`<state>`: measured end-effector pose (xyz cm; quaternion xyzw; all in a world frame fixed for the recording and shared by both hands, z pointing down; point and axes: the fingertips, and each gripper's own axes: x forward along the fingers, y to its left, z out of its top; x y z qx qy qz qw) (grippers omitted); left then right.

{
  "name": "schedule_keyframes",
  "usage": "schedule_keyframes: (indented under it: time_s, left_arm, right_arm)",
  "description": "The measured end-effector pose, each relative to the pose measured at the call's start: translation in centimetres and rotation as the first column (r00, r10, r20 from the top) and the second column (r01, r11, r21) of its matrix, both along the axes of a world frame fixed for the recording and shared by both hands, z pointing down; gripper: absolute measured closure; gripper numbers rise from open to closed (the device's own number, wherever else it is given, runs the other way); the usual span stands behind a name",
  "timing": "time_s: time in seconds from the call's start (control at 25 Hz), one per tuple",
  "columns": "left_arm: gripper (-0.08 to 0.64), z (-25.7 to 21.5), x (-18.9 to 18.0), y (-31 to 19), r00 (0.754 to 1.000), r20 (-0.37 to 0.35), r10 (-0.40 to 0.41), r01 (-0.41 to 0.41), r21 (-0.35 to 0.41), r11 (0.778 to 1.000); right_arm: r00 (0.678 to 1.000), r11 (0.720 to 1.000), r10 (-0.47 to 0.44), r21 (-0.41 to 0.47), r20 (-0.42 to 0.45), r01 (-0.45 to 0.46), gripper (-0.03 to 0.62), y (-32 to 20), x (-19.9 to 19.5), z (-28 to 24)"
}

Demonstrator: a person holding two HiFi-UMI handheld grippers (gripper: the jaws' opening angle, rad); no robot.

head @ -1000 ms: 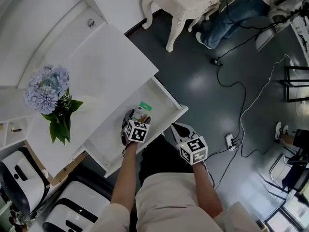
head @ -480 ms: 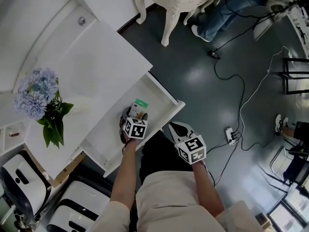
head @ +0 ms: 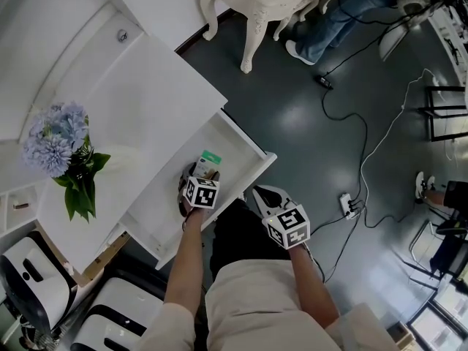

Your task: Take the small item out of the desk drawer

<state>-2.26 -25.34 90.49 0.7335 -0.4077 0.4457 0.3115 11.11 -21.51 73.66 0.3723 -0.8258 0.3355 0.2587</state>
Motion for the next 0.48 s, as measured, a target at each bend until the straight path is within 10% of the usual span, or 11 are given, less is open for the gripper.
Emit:
schedule_keyframes:
  time_s: [0.48]
  left_arm:
    - [0.201, -5.1, -0.4, -0.5, 0.998, -0.058, 0.004, 0.001, 0.083, 0.997]
  right_arm:
    - [1.0, 0.999, 0.007, 0.034, 0.018, -0.007, 0.568, 1.3, -1.0, -2.1]
